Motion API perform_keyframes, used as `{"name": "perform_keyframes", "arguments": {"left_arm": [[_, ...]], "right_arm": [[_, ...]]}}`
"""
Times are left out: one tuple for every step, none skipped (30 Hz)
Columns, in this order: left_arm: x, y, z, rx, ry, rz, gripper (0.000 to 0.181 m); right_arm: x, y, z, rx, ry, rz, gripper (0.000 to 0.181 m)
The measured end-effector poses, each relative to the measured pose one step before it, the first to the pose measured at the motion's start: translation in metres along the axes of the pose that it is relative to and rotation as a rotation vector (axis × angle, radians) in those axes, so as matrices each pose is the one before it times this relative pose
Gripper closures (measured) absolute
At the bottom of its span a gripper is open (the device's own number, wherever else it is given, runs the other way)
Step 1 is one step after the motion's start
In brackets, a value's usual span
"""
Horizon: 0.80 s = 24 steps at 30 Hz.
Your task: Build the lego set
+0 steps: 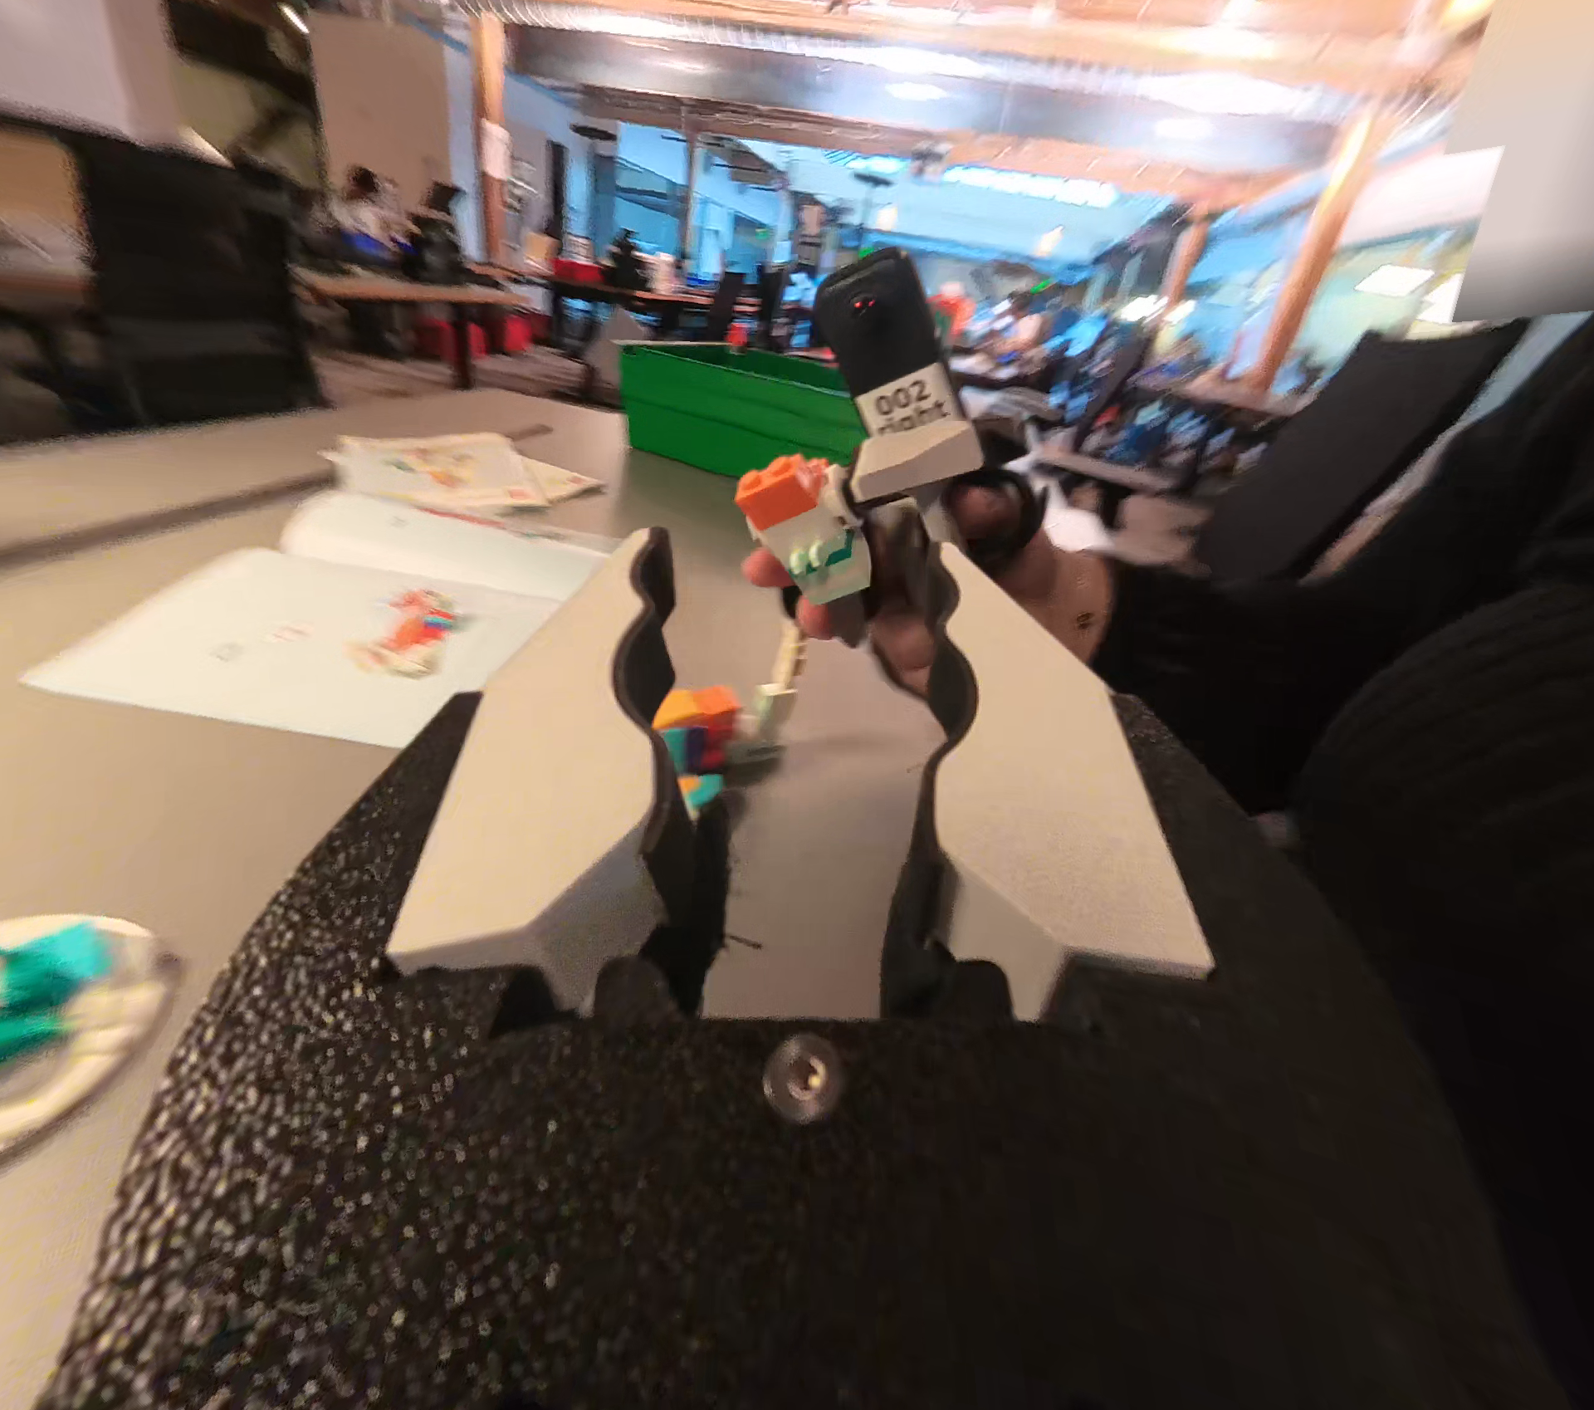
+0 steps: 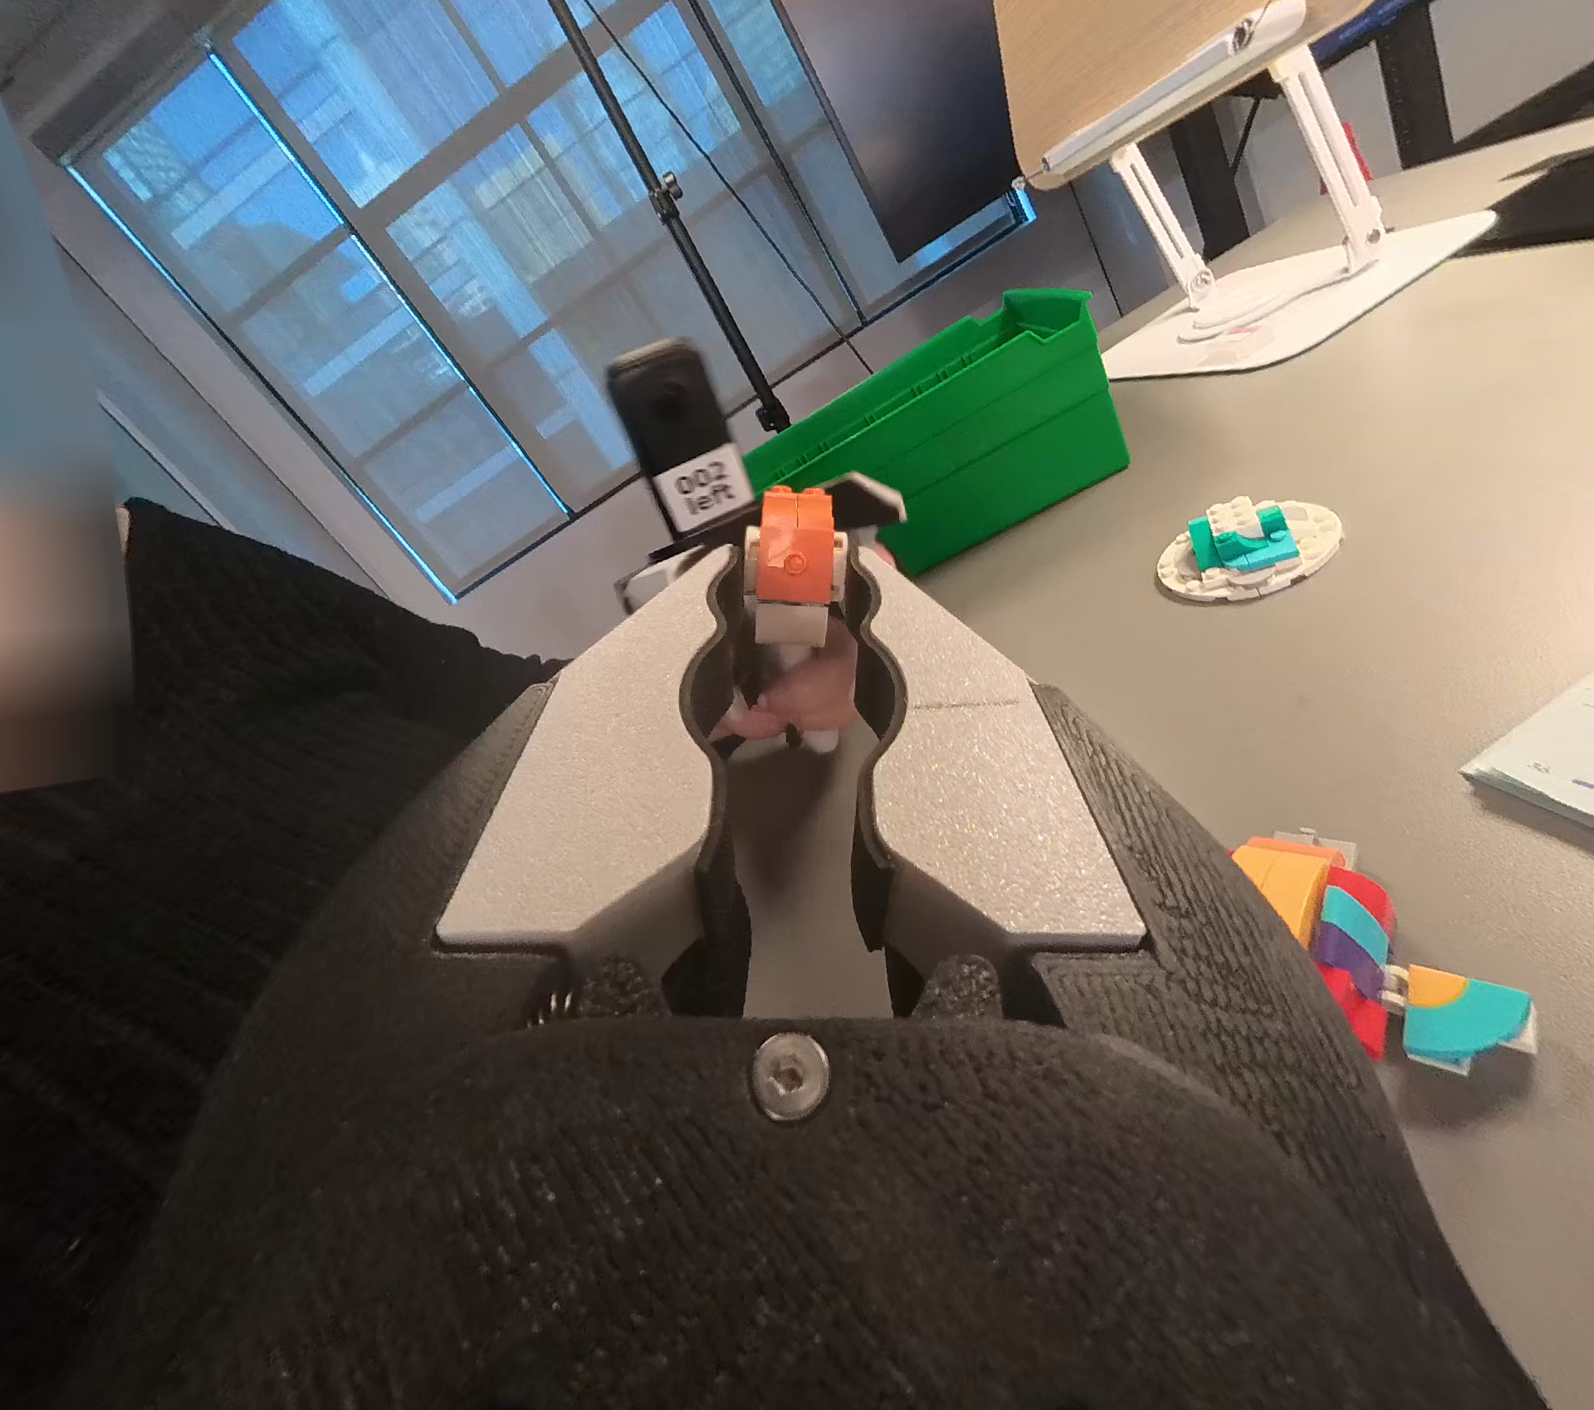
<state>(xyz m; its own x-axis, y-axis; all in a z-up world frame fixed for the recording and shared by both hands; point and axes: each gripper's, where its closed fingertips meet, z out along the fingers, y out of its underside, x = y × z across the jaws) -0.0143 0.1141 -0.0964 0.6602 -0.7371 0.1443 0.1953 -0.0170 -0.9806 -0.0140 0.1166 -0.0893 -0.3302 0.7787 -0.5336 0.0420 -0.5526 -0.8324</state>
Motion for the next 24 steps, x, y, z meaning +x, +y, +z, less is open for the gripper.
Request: {"name": "perform_keyframes", "arguments": {"left_arm": [[-0.00052, 0.00009, -0.00020, -0.0077, -0.0268, 0.0701, 0.125], [-0.00038, 0.00059, -0.00011, -0.0111, -0.0294, 0.0783, 0.125], [-0.00108, 0.00069, 0.00004, -0.0119, -0.0369, 0.0798, 0.126], [-0.00135, 0.00070, 0.00011, -0.0123, -0.0396, 0.0788, 0.126], [-0.00053, -0.00005, 0.00023, -0.0070, -0.0346, 0.0767, 0.126], [0.00053, -0.00111, 0.00030, 0.0000, -0.0282, 0.0692, 0.126], [0.00019, -0.00163, 0.00066, 0.0031, -0.0273, 0.0543, 0.126], [-0.00017, -0.00272, 0.00099, 0.0088, -0.0269, 0.0372, 0.125], [-0.00077, -0.00294, 0.00147, 0.0093, -0.0269, 0.0236, 0.124], [-0.00376, -0.00233, 0.00191, 0.0047, -0.0435, 0.0136, 0.123], [-0.00263, -0.00219, 0.00239, 0.0055, -0.0346, 0.0096, 0.122], [-0.00235, -0.00072, 0.00266, -0.0020, -0.0309, 0.0057, 0.121], [-0.00204, -0.00029, 0.00265, -0.0026, -0.0283, 0.0037, 0.121], [-0.00081, -0.00172, 0.00182, 0.0074, -0.0178, 0.0017, 0.121], [-0.00147, -0.00249, 0.00092, 0.0123, -0.0188, -0.0013, 0.122], [-0.00211, -0.00264, 0.00055, 0.0121, -0.0201, -0.0030, 0.122], [-0.00245, -0.00188, 0.00033, 0.0073, -0.0189, -0.0057, 0.122], [-0.00205, -0.00104, 0.00025, 0.0037, -0.0134, -0.0027, 0.126], [-0.00194, -0.00072, 0.00014, 0.0030, -0.0134, 0.0032, 0.130], [0.00018, 0.00024, 0.00051, -0.0023, -0.0019, 0.0118, 0.131], [0.00190, 0.00076, 0.00054, -0.0042, 0.0046, 0.0163, 0.135], [0.00177, 0.00050, 0.00023, -0.0021, 0.0012, 0.0188, 0.139], [0.00200, 0.00018, 0.00008, -0.0006, 0.0019, 0.0198, 0.143], [0.00164, 0.00031, 0.00006, -0.0027, 0.0023, 0.0165, 0.147]], "right_arm": [[0.00136, 0.00016, 0.00020, 0.0005, 0.0053, 0.0108, 0.160], [0.00099, -0.00073, 0.00001, 0.0057, 0.0034, 0.0133, 0.160], [0.00059, -0.00173, -0.00018, 0.0120, 0.0024, 0.0166, 0.160], [0.00077, -0.00196, -0.00010, 0.0151, 0.0047, 0.0210, 0.160], [0.00030, -0.00217, 0.00003, 0.0170, 0.0036, 0.0211, 0.160], [-0.00103, -0.00225, 0.00048, 0.0184, -0.0017, 0.0139, 0.160], [-0.00189, -0.00218, 0.00070, 0.0176, -0.0035, 0.0055, 0.160], [-0.00173, -0.00185, 0.00105, 0.0167, 0.0005, -0.0020, 0.160], [-0.00115, -0.00177, 0.00115, 0.0178, 0.0052, -0.0074, 0.160], [-0.00119, -0.00185, 0.00135, 0.0212, 0.0058, -0.0062, 0.160], [-0.00160, -0.00210, 0.00119, 0.0271, 0.0023, 0.0001, 0.160], [-0.00206, -0.00236, 0.00121, 0.0330, -0.0015, 0.0058, 0.160], [-0.00183, -0.00231, 0.00079, 0.0335, -0.0021, 0.0082, 0.160], [-0.00122, -0.00145, 0.00066, 0.0251, 0.0001, 0.0076, 0.160], [-0.00009, -0.00045, 0.00040, 0.0160, 0.0046, 0.0037, 0.160], [0.00070, -0.00035, -0.00004, 0.0133, 0.0085, -0.0017, 0.160], [0.00121, -0.00067, -0.00054, 0.0114, 0.0098, -0.0049, 0.160], [0.00144, -0.00077, -0.00088, 0.0098, 0.0093, -0.0057, 0.160], [0.00128, -0.00083, -0.00095, 0.0073, 0.0069, -0.0034, 0.160], [0.00117, -0.00052, -0.00060, 0.0038, 0.0043, 0.0030, 0.160], [0.00128, -0.00006, -0.00027, 0.0025, 0.0036, 0.0081, 0.160], [0.00123, 0.00017, -0.00008, 0.0022, 0.0029, 0.0104, 0.160], [0.00082, 0.00008, -0.00004, 0.0027, 0.0004, 0.0112, 0.160], [0.00076, 0.00010, -0.00019, 0.0031, 0.0004, 0.0093, 0.160]]}}
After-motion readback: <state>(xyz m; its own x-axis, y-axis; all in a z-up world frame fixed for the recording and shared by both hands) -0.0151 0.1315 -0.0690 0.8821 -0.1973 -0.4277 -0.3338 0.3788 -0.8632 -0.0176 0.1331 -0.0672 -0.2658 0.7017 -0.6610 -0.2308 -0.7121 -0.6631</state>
